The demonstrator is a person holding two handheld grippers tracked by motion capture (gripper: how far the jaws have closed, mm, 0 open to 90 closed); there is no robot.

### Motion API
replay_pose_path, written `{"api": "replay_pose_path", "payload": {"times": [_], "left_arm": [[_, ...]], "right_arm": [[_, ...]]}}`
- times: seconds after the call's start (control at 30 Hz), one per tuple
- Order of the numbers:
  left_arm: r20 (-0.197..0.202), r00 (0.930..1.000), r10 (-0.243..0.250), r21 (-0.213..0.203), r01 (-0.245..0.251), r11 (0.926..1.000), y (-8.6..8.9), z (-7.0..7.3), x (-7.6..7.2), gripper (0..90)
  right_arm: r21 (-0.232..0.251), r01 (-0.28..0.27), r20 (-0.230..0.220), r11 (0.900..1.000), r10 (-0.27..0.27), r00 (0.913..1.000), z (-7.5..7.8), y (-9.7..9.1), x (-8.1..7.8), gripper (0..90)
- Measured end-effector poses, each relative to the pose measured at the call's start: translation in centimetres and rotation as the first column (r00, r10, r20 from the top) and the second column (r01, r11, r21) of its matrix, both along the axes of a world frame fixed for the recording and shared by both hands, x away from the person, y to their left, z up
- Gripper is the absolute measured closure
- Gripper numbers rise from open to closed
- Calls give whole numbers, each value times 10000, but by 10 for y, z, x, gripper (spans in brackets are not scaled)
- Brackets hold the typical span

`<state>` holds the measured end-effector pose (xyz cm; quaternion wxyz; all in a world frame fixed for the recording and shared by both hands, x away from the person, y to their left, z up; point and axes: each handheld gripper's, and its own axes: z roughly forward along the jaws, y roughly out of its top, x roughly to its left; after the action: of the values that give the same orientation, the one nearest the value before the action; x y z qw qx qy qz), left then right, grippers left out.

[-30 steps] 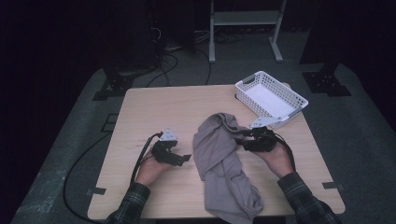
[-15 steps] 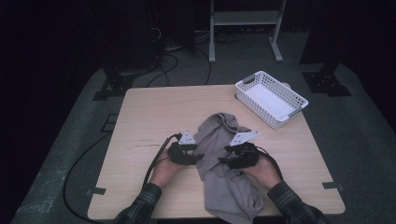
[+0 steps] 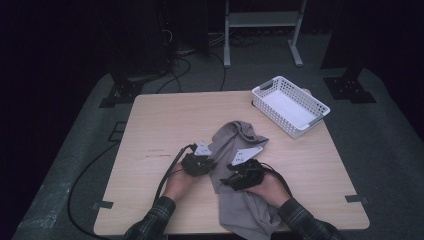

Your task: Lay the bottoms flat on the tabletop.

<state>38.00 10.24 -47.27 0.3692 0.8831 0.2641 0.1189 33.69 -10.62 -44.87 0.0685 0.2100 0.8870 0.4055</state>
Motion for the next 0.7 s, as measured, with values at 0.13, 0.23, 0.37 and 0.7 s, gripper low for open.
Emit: {"api": "replay_pose_path", "payload": {"times": [0.13,0.23,0.37,0.7], "left_arm": [[3,10000,59,7,-59,10000,0,0,0,830],[15,10000,43,30,-43,10000,0,0,0,845],[27,10000,24,52,-24,10000,0,0,1,859],[-109,9999,74,-65,-75,10000,1,0,2,875]], "right_arm": [[-162,-334,-164,9993,331,9993,-5,11,-2,412],[-312,-525,-345,9981,514,9981,-10,17,-3,478],[-651,-556,-328,9963,535,9980,-14,19,-3,676],[-242,-162,-247,9996,156,9996,-5,6,0,891]]}}
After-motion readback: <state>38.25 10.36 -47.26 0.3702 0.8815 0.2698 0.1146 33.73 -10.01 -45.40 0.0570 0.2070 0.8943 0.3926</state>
